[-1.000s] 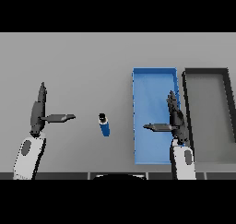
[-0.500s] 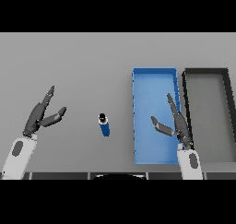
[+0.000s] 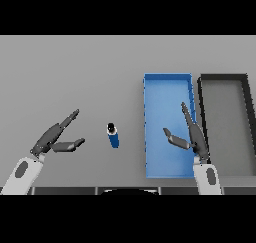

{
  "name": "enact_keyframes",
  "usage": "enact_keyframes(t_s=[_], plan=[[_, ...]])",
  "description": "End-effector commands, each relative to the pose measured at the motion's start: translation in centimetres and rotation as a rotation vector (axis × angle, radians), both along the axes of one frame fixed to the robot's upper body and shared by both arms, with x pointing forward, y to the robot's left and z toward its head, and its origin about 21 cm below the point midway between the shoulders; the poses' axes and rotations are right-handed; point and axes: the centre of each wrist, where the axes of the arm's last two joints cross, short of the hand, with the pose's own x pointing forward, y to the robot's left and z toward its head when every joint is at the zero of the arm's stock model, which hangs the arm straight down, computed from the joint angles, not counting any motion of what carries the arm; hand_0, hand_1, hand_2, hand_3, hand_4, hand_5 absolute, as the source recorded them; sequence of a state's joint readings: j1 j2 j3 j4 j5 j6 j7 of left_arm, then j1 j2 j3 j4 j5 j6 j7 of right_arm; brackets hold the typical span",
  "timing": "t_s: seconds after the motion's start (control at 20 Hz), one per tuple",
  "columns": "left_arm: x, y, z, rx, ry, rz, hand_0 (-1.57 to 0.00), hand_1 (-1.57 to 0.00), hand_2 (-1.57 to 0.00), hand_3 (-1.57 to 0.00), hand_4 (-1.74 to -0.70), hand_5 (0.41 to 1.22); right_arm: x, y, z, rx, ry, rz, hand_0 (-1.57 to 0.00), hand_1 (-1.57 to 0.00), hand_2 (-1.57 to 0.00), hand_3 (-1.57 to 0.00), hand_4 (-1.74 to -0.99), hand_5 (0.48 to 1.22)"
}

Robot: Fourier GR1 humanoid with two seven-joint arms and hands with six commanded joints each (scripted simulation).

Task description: Pick up the blue pipe and place it into the blue bin.

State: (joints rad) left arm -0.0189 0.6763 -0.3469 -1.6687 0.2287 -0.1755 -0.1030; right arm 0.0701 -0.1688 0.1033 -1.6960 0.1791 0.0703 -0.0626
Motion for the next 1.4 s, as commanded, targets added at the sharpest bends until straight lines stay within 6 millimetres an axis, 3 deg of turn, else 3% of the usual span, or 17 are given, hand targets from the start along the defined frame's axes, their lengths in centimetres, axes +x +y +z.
enact_keyframes(t_s=[0.0, 0.15, 0.4, 0.55, 0.9, 1.05, 1.2, 1.35], plan=[[-0.2, -0.5, 0.1, 0.028, 0.027, -0.016, 0.00, 0.00, 0.00, 0.00, -1.00, 0.530, 0.4, 0.2, 0.2, -0.004, 0.008, -0.002, 0.00, 0.00, 0.00, 0.00, -1.214, 0.581], [-1.2, -2.7, -0.2, 0.073, 0.102, -0.088, 0.00, 0.00, 0.00, 0.00, -1.05, 0.483, -0.4, 0.4, -0.1, 0.021, -0.010, 0.016, 0.00, 0.00, 0.00, 0.00, -1.228, 0.573], [-1.7, -5.9, -1.6, 0.088, 0.116, -0.175, 0.00, 0.00, 0.00, 0.00, -1.11, 0.463, 0.1, 0.1, 0.1, 0.000, 0.020, -0.003, 0.00, 0.00, 0.00, 0.00, -1.212, 0.570], [-1.2, -7.7, -2.5, 0.045, 0.092, -0.204, 0.00, 0.00, 0.00, 0.00, -1.15, 0.484, 0.0, 0.2, -0.1, 0.012, 0.016, 0.000, 0.00, 0.00, 0.00, 0.00, -1.210, 0.564], [0.6, -11.3, -4.8, -0.020, 0.106, -0.177, 0.00, 0.00, 0.00, 0.00, -1.13, 0.493, -0.1, 0.2, 0.0, 0.025, 0.008, 0.005, 0.00, 0.00, 0.00, 0.00, -1.203, 0.551], [1.0, -11.9, -6.4, -0.017, 0.108, -0.154, 0.00, 0.00, 0.00, 0.00, -1.12, 0.494, -0.3, 0.0, -0.4, 0.034, 0.009, -0.009, 0.00, 0.00, 0.00, 0.00, -1.201, 0.548], [1.6, -13.1, -7.1, -0.036, 0.086, -0.157, 0.00, 0.00, -0.02, 0.00, -1.10, 0.517, -0.2, -0.2, -0.3, 0.021, 0.021, -0.013, 0.00, 0.00, 0.00, 0.00, -1.195, 0.548], [1.9, -13.7, -7.3, -0.132, 0.120, -0.163, 0.00, -0.04, -0.17, -0.11, -1.18, 0.601, -0.3, -0.3, -0.3, 0.015, 0.008, -0.009, 0.00, 0.00, 0.00, 0.00, -1.186, 0.554]])
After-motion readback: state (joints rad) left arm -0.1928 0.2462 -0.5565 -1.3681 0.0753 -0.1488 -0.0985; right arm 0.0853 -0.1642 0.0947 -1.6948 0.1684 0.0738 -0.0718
